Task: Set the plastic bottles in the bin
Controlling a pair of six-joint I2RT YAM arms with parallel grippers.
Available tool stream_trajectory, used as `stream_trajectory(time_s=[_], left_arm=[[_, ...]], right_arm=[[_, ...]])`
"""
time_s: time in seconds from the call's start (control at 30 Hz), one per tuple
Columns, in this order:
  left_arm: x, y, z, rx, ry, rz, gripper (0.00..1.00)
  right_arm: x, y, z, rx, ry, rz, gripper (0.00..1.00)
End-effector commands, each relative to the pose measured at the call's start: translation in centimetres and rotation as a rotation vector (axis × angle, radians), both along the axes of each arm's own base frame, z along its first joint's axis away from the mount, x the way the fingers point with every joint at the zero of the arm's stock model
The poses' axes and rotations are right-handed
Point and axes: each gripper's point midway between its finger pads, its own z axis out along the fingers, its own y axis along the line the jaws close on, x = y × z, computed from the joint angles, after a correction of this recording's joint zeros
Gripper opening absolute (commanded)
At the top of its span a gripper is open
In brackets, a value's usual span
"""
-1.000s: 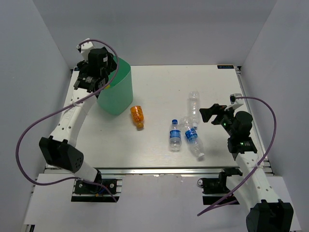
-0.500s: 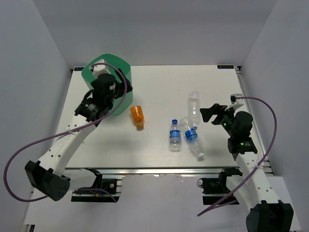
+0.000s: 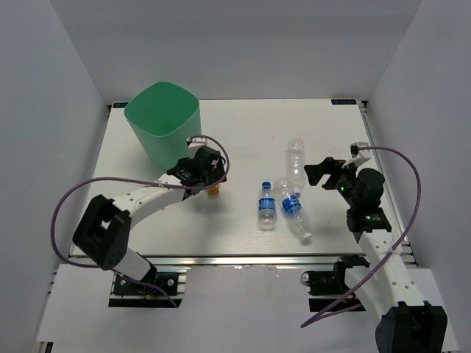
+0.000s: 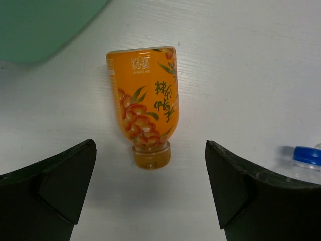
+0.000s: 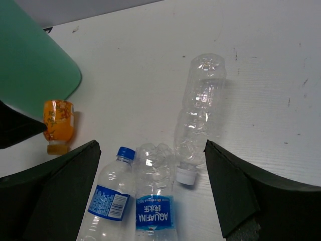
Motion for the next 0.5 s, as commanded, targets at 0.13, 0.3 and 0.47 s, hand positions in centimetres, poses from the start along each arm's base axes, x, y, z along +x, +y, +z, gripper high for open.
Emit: stream_trajectory(time_s=[0.13, 0.3, 0.47], left_arm=[[4.3, -1.9, -2.3, 0.04, -0.014, 0.065, 0.98], [4.3, -1.6, -5.3, 0.098, 0.063, 0.099, 0.9], [5.0, -3.1, -3.6, 0.038, 0.033, 0.06, 0.47]], right_arm=[[0.3, 0.0, 2.1, 0.017, -0.063, -0.005, 0.89], [0.0, 0.0, 2.5, 0.015, -0.075, -0.004, 0.89], [-0.4, -0.3, 3.0, 0.016, -0.101, -0.018, 0.89]])
